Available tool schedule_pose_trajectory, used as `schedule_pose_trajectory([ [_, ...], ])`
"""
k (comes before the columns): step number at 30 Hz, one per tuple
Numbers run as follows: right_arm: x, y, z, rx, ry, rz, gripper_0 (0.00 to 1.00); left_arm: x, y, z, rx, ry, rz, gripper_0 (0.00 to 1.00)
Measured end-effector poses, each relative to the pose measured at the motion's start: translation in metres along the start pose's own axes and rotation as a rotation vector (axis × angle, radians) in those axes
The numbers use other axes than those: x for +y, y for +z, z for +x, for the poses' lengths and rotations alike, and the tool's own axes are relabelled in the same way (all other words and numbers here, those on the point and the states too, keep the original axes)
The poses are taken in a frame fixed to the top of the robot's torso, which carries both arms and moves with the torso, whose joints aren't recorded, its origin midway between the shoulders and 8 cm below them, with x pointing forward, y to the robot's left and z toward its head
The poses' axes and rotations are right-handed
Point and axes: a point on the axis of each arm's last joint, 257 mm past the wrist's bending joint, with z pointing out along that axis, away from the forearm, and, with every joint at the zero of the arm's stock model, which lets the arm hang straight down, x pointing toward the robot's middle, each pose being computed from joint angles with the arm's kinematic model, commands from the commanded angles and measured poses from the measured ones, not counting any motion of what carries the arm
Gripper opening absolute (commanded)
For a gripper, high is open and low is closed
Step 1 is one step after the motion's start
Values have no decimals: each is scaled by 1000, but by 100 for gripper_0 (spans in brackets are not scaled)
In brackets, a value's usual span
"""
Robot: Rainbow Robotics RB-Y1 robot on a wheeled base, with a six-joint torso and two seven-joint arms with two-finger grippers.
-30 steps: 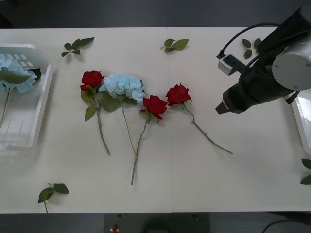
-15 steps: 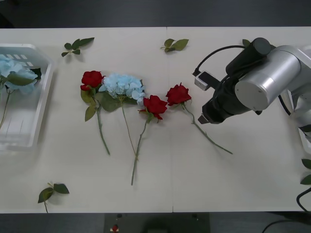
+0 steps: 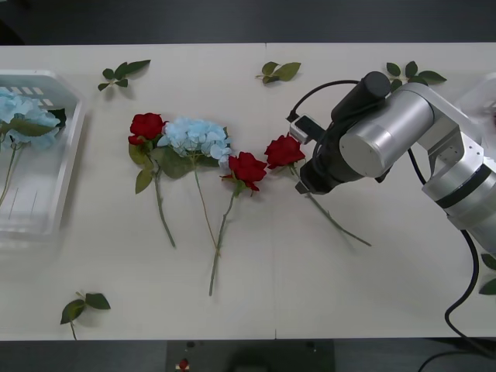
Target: Put the red flowers into the right box and the blue flowers into the left box
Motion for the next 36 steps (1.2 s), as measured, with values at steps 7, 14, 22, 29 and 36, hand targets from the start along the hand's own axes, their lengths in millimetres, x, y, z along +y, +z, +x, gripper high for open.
schedule_pose_trajectory([
  [7, 11, 18, 7, 14, -24, -1, 96, -36, -11, -9, -25, 62, 69, 100],
  [14, 16, 31, 9, 15, -4, -14, 95, -96, 6, -4, -4, -57, 63, 100],
  [22, 31, 45, 2, -2, 24, -46, 95, -185, 23, -11, 3, -114, 109, 100],
  [29, 34, 54, 6, 11, 44, -56, 94, -234, 29, -33, -17, -163, 132, 100],
  [36, 30, 58, 8, 9, 58, -52, 93, -277, 47, -52, 16, -186, 182, 100],
])
